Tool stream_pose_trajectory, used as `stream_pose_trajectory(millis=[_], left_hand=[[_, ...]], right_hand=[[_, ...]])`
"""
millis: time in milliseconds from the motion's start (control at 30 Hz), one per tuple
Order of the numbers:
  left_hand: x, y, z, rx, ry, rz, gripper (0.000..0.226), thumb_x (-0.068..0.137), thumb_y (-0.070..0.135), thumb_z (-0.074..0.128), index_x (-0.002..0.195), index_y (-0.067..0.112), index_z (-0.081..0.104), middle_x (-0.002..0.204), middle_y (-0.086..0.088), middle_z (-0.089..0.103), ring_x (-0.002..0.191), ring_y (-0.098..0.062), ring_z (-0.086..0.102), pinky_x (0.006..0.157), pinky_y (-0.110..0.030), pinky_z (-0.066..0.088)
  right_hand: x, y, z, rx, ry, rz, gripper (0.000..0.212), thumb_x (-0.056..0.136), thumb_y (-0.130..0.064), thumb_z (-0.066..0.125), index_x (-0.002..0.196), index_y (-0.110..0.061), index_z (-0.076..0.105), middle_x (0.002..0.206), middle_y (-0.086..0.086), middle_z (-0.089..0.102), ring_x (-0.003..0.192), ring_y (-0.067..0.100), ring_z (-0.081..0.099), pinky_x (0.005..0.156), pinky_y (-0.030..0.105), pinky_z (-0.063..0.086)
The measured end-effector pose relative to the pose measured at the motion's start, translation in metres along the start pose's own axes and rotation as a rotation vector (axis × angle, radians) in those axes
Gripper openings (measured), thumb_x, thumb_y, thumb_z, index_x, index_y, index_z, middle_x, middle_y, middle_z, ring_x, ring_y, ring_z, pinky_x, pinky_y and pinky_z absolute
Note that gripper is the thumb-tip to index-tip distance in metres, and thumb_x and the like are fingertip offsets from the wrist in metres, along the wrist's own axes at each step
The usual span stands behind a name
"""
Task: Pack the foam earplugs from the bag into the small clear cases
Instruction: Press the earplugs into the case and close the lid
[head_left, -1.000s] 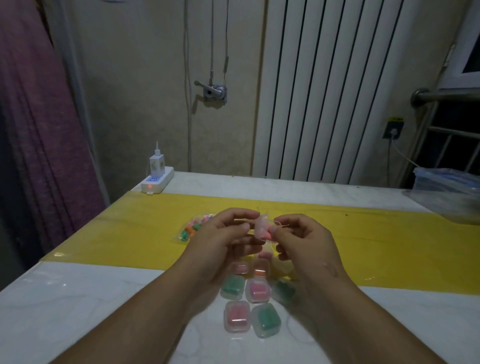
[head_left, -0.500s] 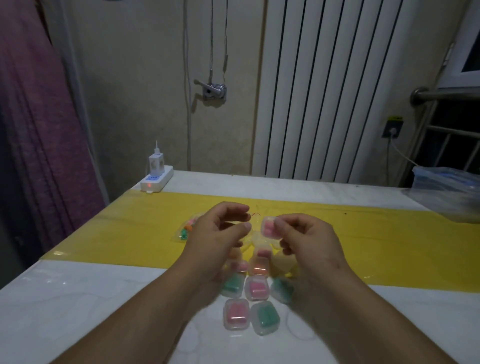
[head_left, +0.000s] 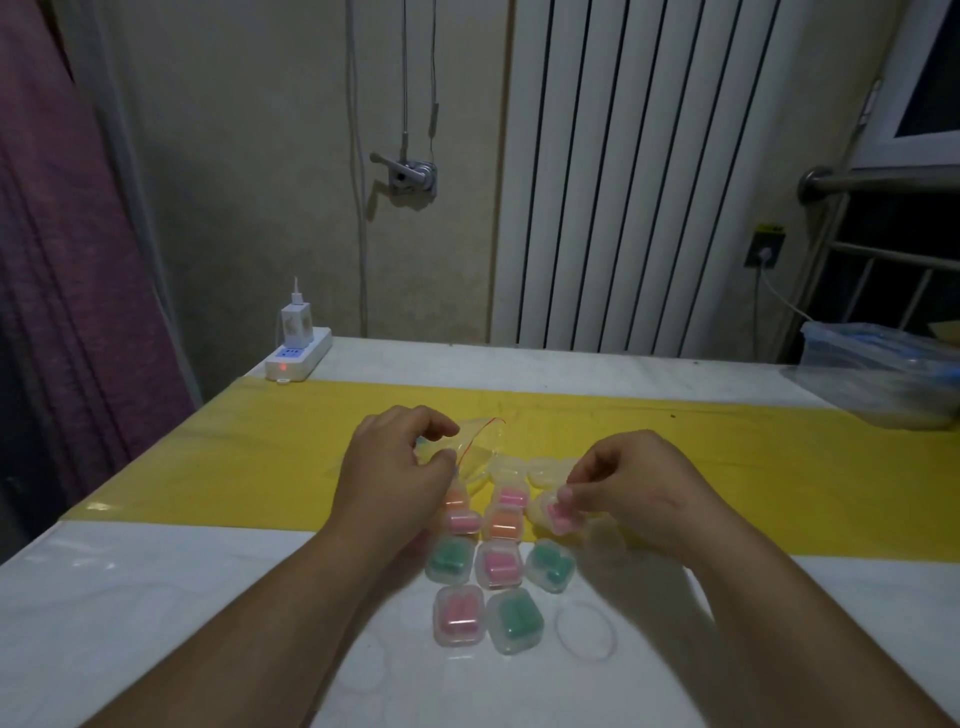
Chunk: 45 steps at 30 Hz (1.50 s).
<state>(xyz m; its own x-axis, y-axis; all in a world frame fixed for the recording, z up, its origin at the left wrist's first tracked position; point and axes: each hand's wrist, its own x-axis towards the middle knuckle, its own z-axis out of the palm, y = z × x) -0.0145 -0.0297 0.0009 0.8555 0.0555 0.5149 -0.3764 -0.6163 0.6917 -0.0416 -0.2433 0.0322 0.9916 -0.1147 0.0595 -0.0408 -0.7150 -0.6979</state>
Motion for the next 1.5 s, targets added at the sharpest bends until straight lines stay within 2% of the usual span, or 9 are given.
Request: stream_pose_trajectory(millis=[100, 333, 467, 600, 767, 933, 1100, 1300, 1500], left_hand=[[0.001, -0.004, 0.002, 0.033, 0.004, 0.022, 0.019, 0.081, 0.017, 0.069, 0.093, 0.032, 0.067, 0.086, 0.02, 0.056, 0.096, -0.013, 0.05, 0.08, -0.029, 0.039], [0.004, -0.007, 0.003, -0.163, 0.047, -0.152, 0.042, 0.075, -0.007, 0.049, 0.087, 0.028, 0.068, 0.085, 0.024, 0.054, 0.1, -0.016, 0.054, 0.086, -0.038, 0.05], [0.013, -0.021, 0.002, -0.214, 0.127, -0.288, 0.048, 0.073, -0.002, 0.048, 0.088, 0.038, 0.069, 0.099, 0.009, 0.06, 0.095, -0.017, 0.06, 0.085, -0.047, 0.056], [0.021, -0.034, -0.005, -0.146, 0.14, -0.37, 0.053, 0.07, -0.005, 0.045, 0.082, 0.041, 0.068, 0.104, -0.002, 0.062, 0.086, -0.017, 0.061, 0.075, -0.037, 0.057], [0.03, -0.048, -0.012, 0.025, 0.159, -0.406, 0.049, 0.077, -0.01, 0.053, 0.093, 0.034, 0.068, 0.1, 0.006, 0.063, 0.101, -0.022, 0.058, 0.082, -0.042, 0.056], [0.031, -0.057, -0.008, 0.254, 0.125, -0.399, 0.037, 0.092, 0.008, 0.05, 0.113, 0.035, 0.065, 0.112, 0.005, 0.064, 0.111, -0.024, 0.048, 0.089, -0.041, 0.049], [0.031, -0.056, -0.008, 0.356, 0.078, -0.398, 0.037, 0.093, 0.014, 0.052, 0.122, 0.035, 0.059, 0.121, 0.004, 0.062, 0.116, -0.024, 0.047, 0.091, -0.038, 0.042], [0.029, -0.055, -0.008, 0.612, -0.067, -0.455, 0.033, 0.095, 0.027, 0.043, 0.123, 0.026, 0.059, 0.121, -0.002, 0.062, 0.116, -0.027, 0.048, 0.089, -0.038, 0.036], [0.028, -0.055, -0.008, 0.419, 0.006, -0.429, 0.015, 0.094, 0.029, 0.049, 0.105, 0.026, 0.058, 0.103, -0.002, 0.065, 0.1, -0.026, 0.055, 0.083, -0.036, 0.042]], right_hand=[[-0.001, -0.001, 0.008, -0.036, -0.026, 0.018, 0.018, 0.075, -0.025, 0.083, 0.069, -0.015, 0.069, 0.058, -0.01, 0.07, 0.056, 0.003, 0.065, 0.054, 0.025, 0.052], [-0.001, -0.007, 0.029, -0.205, -0.006, 0.008, 0.019, 0.076, -0.042, 0.079, 0.066, -0.027, 0.073, 0.063, -0.01, 0.069, 0.068, 0.008, 0.068, 0.066, 0.028, 0.057], [0.001, -0.011, 0.032, -0.158, 0.088, -0.114, 0.008, 0.087, -0.038, 0.067, 0.091, -0.034, 0.072, 0.078, -0.015, 0.063, 0.078, 0.006, 0.06, 0.069, 0.025, 0.047], [0.003, -0.014, 0.042, -0.082, 0.095, -0.172, 0.013, 0.094, -0.03, 0.059, 0.101, -0.035, 0.069, 0.088, -0.021, 0.064, 0.067, -0.013, 0.055, 0.064, 0.011, 0.04], [0.012, -0.02, 0.045, -0.083, 0.031, -0.171, 0.019, 0.097, -0.023, 0.055, 0.104, -0.032, 0.07, 0.095, -0.015, 0.067, 0.073, -0.007, 0.059, 0.063, 0.01, 0.044], [0.029, -0.036, 0.053, -0.199, -0.08, -0.18, 0.022, 0.097, -0.022, 0.051, 0.107, -0.024, 0.071, 0.103, -0.002, 0.071, 0.09, 0.02, 0.066, 0.082, 0.033, 0.055], [0.047, -0.052, 0.074, -0.241, -0.049, -0.178, 0.017, 0.091, -0.021, 0.059, 0.099, -0.024, 0.074, 0.107, -0.004, 0.071, 0.097, 0.018, 0.063, 0.082, 0.026, 0.049], [0.058, -0.063, 0.087, -0.184, -0.033, -0.15, 0.014, 0.074, -0.019, 0.08, 0.076, -0.024, 0.068, 0.084, -0.003, 0.067, 0.079, 0.015, 0.06, 0.06, 0.02, 0.04], [0.066, -0.069, 0.094, -0.056, -0.109, -0.165, 0.05, 0.095, -0.051, 0.052, 0.062, -0.016, 0.065, 0.077, 0.001, 0.072, 0.078, 0.019, 0.068, 0.075, 0.031, 0.051]])
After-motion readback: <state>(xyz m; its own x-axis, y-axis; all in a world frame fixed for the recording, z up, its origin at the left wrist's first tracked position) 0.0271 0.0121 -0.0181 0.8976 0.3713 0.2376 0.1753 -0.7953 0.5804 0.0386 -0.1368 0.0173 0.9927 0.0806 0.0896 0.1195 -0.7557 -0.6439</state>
